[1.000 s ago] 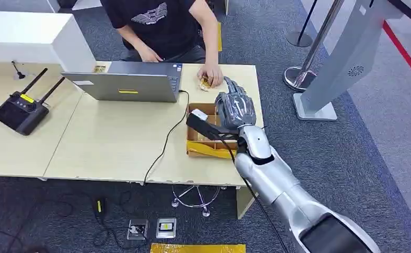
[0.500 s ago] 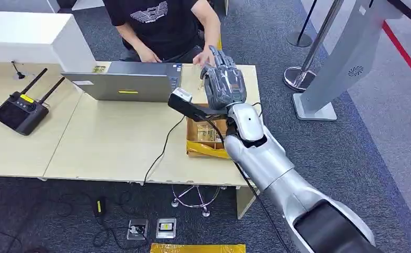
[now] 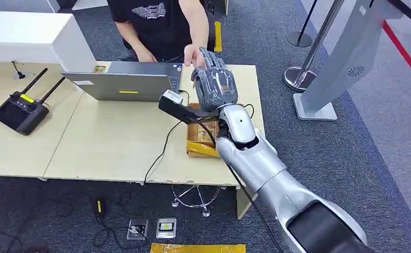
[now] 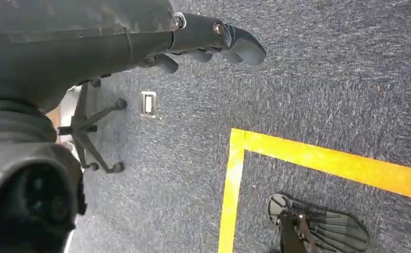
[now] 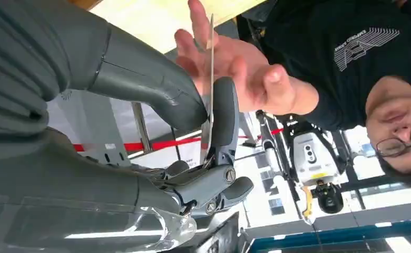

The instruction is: Pass the card to the sensor for recognition and then transmit it.

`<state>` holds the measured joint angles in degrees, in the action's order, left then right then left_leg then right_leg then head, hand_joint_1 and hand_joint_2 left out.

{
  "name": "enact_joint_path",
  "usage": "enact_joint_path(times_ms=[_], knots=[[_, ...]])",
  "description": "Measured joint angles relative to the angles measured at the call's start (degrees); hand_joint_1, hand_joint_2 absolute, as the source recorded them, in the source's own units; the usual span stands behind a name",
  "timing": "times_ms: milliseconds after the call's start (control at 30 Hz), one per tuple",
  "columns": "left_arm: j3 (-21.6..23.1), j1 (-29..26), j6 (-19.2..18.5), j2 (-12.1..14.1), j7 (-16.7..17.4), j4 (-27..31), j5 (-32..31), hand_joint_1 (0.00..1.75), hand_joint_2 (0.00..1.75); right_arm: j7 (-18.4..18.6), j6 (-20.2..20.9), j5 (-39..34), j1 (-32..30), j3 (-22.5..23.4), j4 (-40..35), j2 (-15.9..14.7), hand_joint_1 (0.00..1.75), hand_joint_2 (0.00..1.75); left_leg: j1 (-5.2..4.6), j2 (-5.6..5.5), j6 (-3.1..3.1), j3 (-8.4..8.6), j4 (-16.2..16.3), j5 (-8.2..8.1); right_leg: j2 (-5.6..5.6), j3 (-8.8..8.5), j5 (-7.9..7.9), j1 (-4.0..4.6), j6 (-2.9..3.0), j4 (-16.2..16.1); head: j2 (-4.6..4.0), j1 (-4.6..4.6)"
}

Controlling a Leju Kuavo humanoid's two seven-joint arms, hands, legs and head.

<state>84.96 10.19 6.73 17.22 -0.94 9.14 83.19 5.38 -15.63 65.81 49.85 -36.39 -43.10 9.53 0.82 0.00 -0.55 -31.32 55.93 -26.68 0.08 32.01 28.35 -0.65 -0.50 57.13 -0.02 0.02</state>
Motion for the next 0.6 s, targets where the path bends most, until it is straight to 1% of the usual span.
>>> enact_joint_path(times_ms=[300,533,567,600], knots=[[0.0,0.0,0.04,-0.13,-0.17,0.0,0.04,0.0,0.0,-0.26,-1.36,-0.15,0.75,0.0,2.21,1.16,1.75,1.75,0.0,0.0,0.0,0.0,0.0,0.0,0.0,0.0,0.0,0.0,0.0,0.0,0.0,0.0],[0.02,0.01,0.0,-0.13,-0.44,0.0,0.04,0.0,0.0,-0.18,-1.55,0.0,1.15,0.0,3.87,1.2,1.75,1.75,0.0,0.0,0.0,0.0,0.0,0.0,0.0,0.0,0.0,0.0,0.0,0.0,0.0,0.0],[0.02,0.01,-0.02,-0.13,-0.44,0.0,0.04,0.0,0.0,-0.09,-1.55,0.0,1.18,0.0,4.09,1.18,0.66,1.75,0.0,0.0,0.0,0.0,0.0,0.0,0.0,0.0,0.0,0.0,0.0,0.0,0.0,0.02],[0.04,0.0,-0.02,-0.13,-0.44,0.0,0.04,0.0,0.0,0.0,-1.53,0.0,1.18,0.0,4.29,1.18,0.0,1.75,0.0,0.0,0.0,0.0,0.0,0.0,0.0,0.01,0.0,0.0,0.0,0.0,0.0,0.02]])
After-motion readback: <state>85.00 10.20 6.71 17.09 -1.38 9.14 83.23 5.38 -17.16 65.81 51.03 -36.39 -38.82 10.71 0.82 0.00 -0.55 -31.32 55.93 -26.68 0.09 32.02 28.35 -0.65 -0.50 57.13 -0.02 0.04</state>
